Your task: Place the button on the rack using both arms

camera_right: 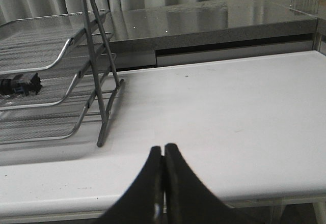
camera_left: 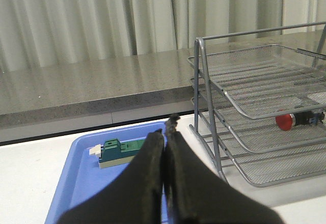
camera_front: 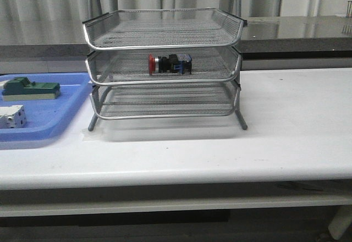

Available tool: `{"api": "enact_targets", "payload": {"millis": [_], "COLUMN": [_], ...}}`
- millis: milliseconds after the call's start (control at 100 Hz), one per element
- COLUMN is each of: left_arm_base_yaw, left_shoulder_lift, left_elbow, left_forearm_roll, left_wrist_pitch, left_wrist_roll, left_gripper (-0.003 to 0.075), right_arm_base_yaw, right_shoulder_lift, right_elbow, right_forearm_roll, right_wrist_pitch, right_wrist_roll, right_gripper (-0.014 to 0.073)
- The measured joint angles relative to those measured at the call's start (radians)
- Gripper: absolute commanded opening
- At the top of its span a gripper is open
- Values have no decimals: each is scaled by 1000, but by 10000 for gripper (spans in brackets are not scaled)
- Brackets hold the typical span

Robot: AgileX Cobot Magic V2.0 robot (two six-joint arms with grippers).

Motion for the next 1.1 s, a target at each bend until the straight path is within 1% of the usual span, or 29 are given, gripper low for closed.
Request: {"api": "enact_targets", "payload": {"millis": [110, 280, 1100], "left_arm_base_yaw": [0, 0, 0], "left_shoulder_lift": [0, 0, 0], "left_elbow": [0, 0, 0], "left_forearm_roll": [0, 0, 0], "left_wrist_pitch": [0, 0, 0], "left_wrist_roll": [0, 0, 0], "left_gripper": [-20, -20, -20], "right_arm_base_yaw": [0, 0, 0], "right_shoulder_lift": [-2, -2, -2], "right_elbow": [33, 37, 37], "right_forearm_roll": [-7, -7, -7], "right_wrist_pitch": [-39, -67, -69], "right_wrist_roll": [0, 0, 0], "right_gripper": [-57, -57, -57]}}
